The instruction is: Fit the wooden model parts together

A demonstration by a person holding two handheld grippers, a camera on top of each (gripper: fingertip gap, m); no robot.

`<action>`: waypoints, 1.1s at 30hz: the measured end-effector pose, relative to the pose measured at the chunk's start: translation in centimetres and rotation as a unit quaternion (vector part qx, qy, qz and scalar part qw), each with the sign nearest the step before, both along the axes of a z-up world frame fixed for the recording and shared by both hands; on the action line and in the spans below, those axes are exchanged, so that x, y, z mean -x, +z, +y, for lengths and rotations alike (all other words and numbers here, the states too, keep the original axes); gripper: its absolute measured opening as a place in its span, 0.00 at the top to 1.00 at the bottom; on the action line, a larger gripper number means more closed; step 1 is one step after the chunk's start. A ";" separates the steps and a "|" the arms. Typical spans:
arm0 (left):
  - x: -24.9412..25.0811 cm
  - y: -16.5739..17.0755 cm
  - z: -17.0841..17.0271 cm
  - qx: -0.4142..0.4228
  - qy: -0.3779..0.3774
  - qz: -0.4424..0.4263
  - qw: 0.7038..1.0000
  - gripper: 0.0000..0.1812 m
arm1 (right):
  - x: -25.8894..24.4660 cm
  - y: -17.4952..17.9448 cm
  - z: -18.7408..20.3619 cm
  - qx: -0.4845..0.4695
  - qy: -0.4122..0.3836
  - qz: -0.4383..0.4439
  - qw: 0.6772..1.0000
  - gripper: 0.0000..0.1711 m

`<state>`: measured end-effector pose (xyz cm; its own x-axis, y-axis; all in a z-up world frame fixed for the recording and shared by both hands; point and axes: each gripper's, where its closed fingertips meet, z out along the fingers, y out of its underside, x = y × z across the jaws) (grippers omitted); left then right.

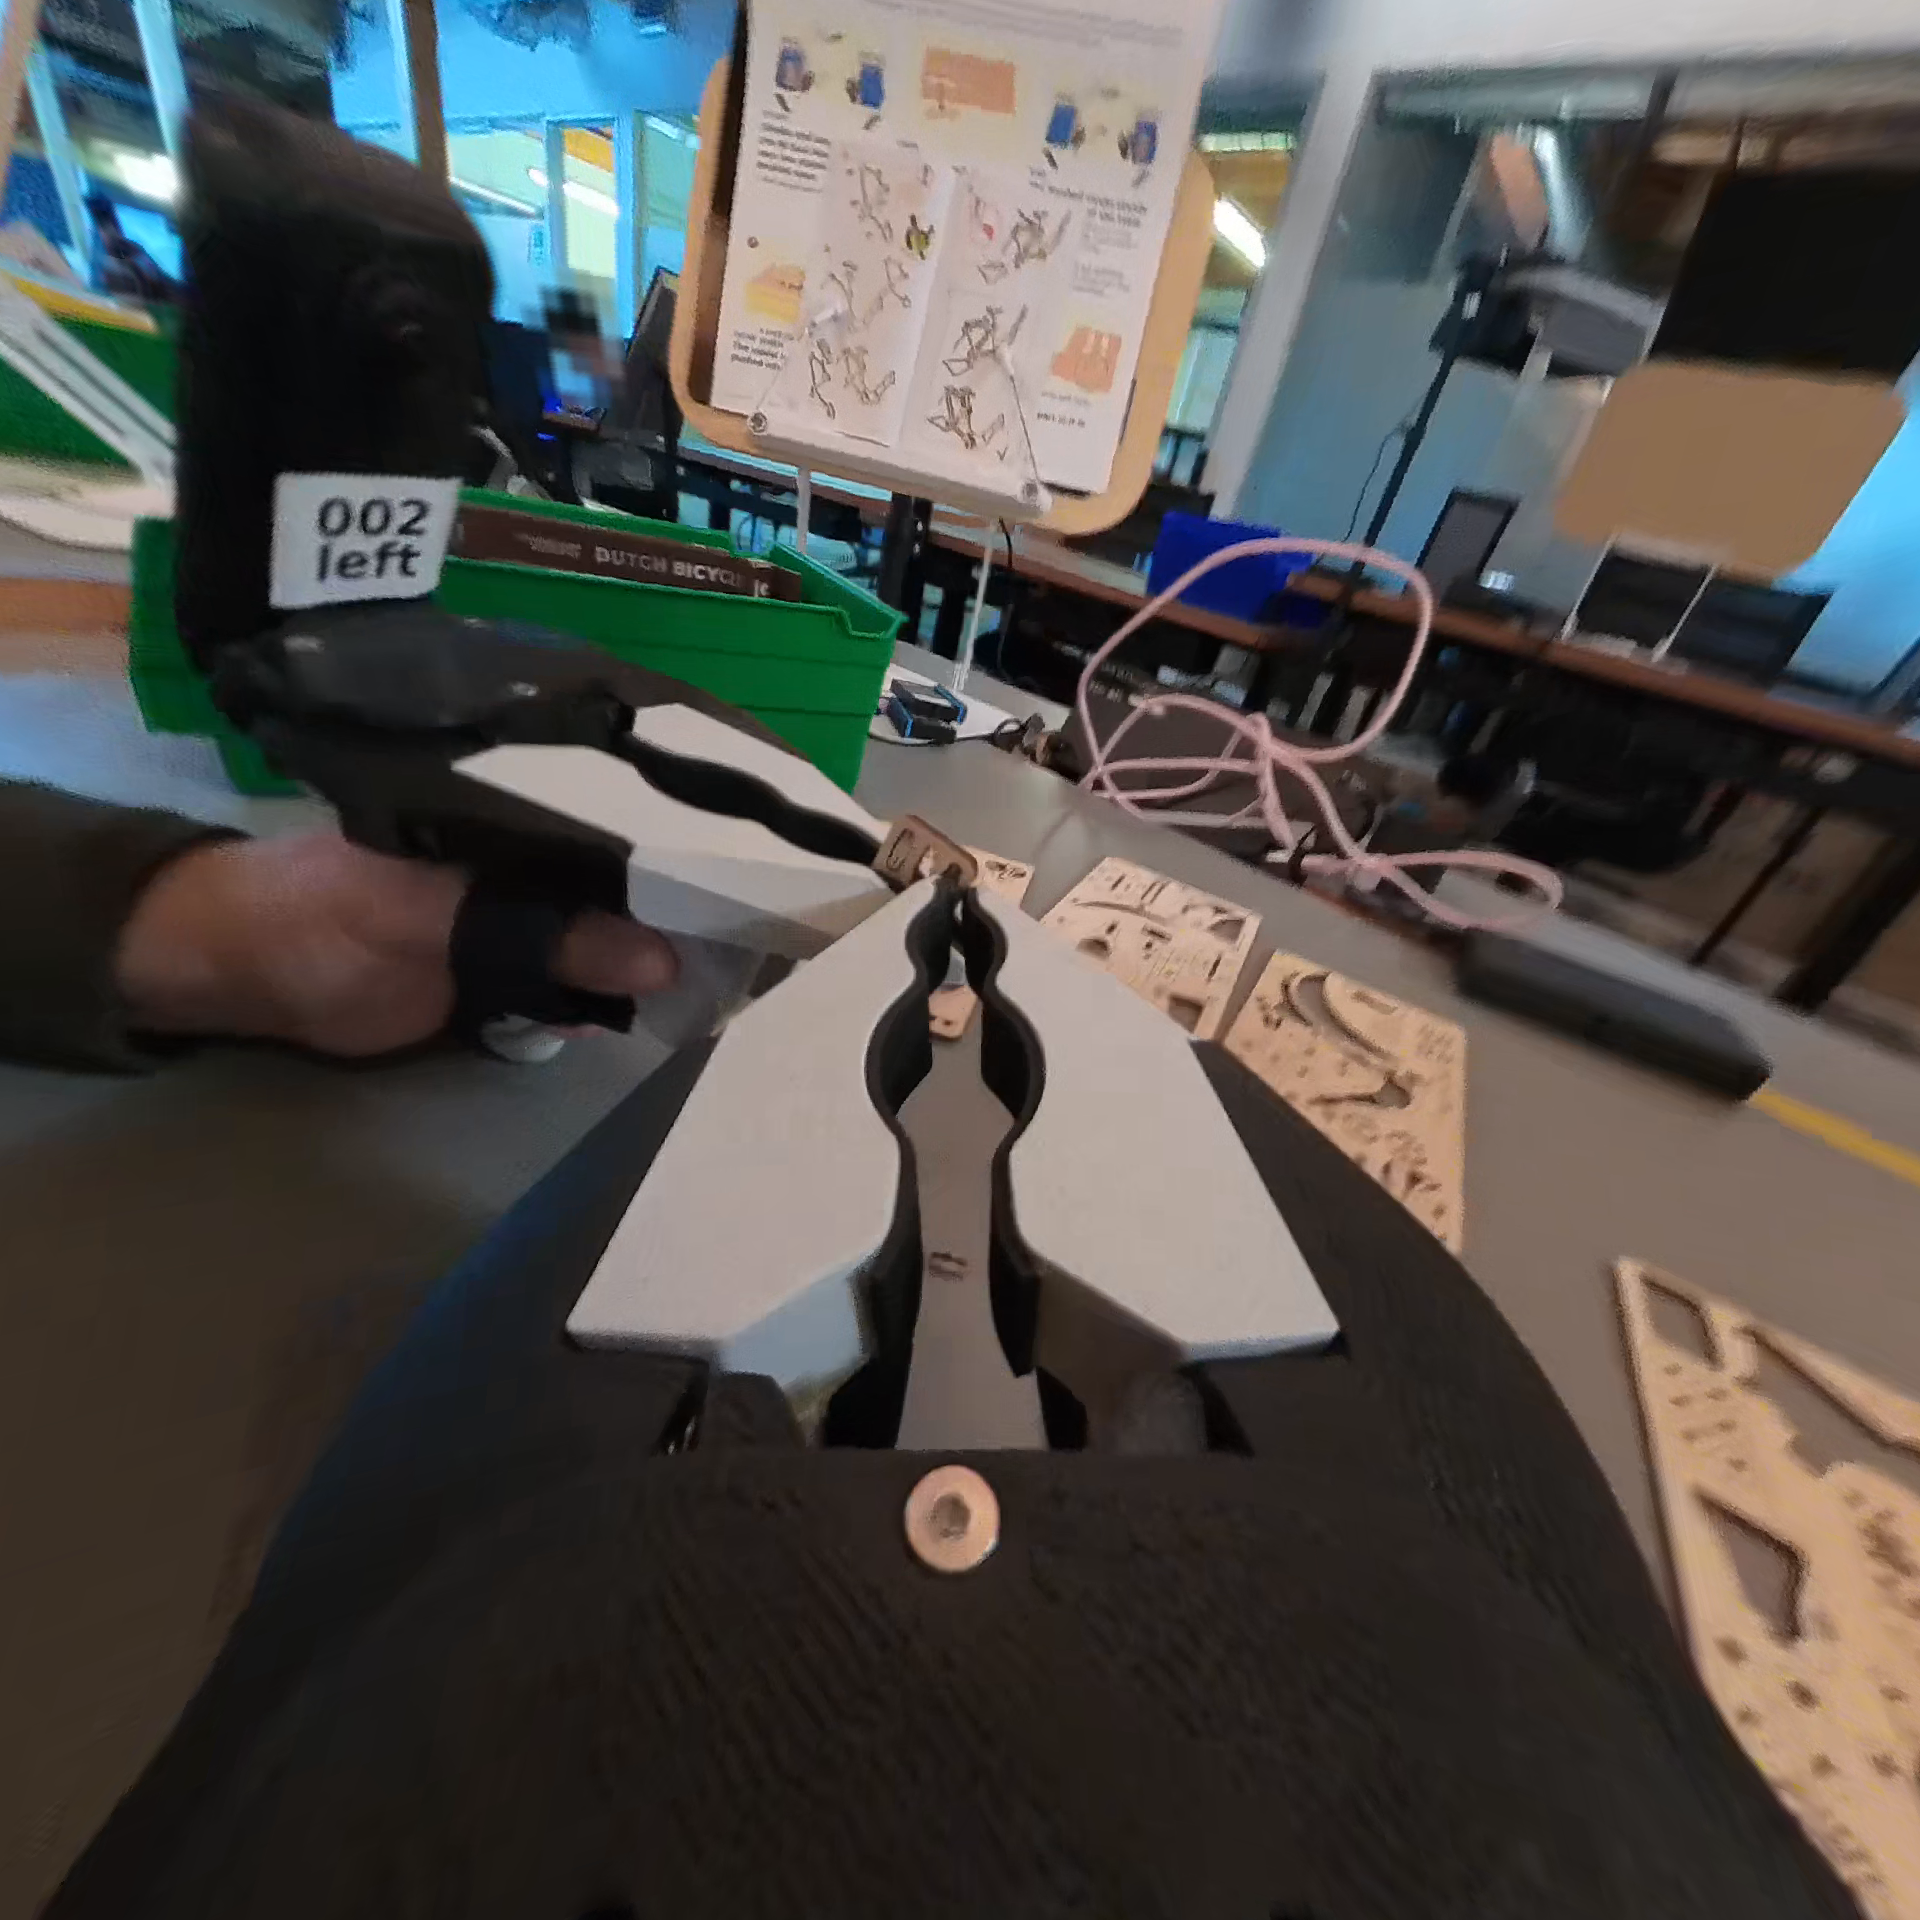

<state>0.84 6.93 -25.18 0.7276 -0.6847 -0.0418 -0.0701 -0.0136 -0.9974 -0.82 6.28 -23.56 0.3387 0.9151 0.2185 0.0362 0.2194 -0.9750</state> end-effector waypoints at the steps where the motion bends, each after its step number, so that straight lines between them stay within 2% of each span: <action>1: -0.1 0.3 -0.3 0.005 -0.014 -0.019 1.000 1.00 | -0.1 0.3 -0.2 -0.025 0.001 0.000 1.000 1.00; 4: -0.3 0.8 -1.2 0.034 -0.059 -0.077 0.995 1.00 | -0.4 1.0 -0.5 -0.077 -0.008 0.005 0.997 0.92; 6: 0.1 1.4 -1.6 0.051 -0.078 -0.121 0.988 1.00 | -0.6 1.0 -0.1 -0.104 -0.024 0.001 0.994 0.91; 9: 1.0 2.3 -1.8 0.067 -0.097 -0.181 0.976 1.00 | -0.6 1.2 -0.2 -0.098 -0.012 0.015 0.995 0.90; 12: 1.2 2.6 -1.8 0.072 -0.107 -0.200 0.971 1.00 | -0.8 1.5 0.0 -0.077 -0.005 0.035 0.996 0.91; 20: 0.5 2.5 -2.3 0.054 -0.113 -0.176 0.976 1.00 | -1.0 1.8 0.2 -0.068 -0.007 0.050 0.996 0.92; 22: 0.6 2.4 -2.3 0.004 -0.086 -0.122 0.989 1.00 | -1.3 2.3 0.1 -0.068 -0.004 0.064 0.996 0.92; 24: 1.0 2.1 -1.9 -0.084 -0.026 -0.010 0.996 1.00 | -1.7 3.0 -0.2 -0.063 0.012 0.087 0.994 0.92; 25: 1.4 2.0 -1.7 -0.142 0.011 0.068 0.987 1.00 | -2.0 3.4 -0.3 -0.060 0.017 0.099 0.993 0.92; 26: 1.7 2.0 -1.7 -0.207 0.048 0.159 0.964 1.00 | -2.3 3.7 -0.2 -0.058 0.016 0.110 0.992 0.92; 27: 2.0 2.0 -1.7 -0.274 0.083 0.251 0.925 1.00 | -2.6 4.0 0.0 -0.057 0.011 0.119 0.991 0.92; 28: 2.0 2.2 -1.9 -0.339 0.110 0.332 0.873 1.00 | -2.8 4.2 0.2 -0.057 0.005 0.124 0.991 0.92; 30: 1.2 2.2 -2.7 -0.436 0.124 0.443 0.774 1.00 | -3.0 4.3 0.5 -0.056 -0.001 0.128 0.990 0.92; 31: 0.7 1.9 -2.9 -0.454 0.120 0.468 0.749 1.00 | -2.9 4.2 0.5 -0.054 0.000 0.128 0.990 0.92; 33: 0.3 1.5 -2.9 -0.446 0.109 0.465 0.757 1.00 | -2.7 4.1 0.4 -0.053 0.002 0.124 0.991 0.92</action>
<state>0.51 4.05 -23.66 0.1911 0.0500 -0.9803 -0.8408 0.5236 -0.1372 1.92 6.66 -19.48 0.3903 0.8931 0.2238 -0.2028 0.3205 -0.9253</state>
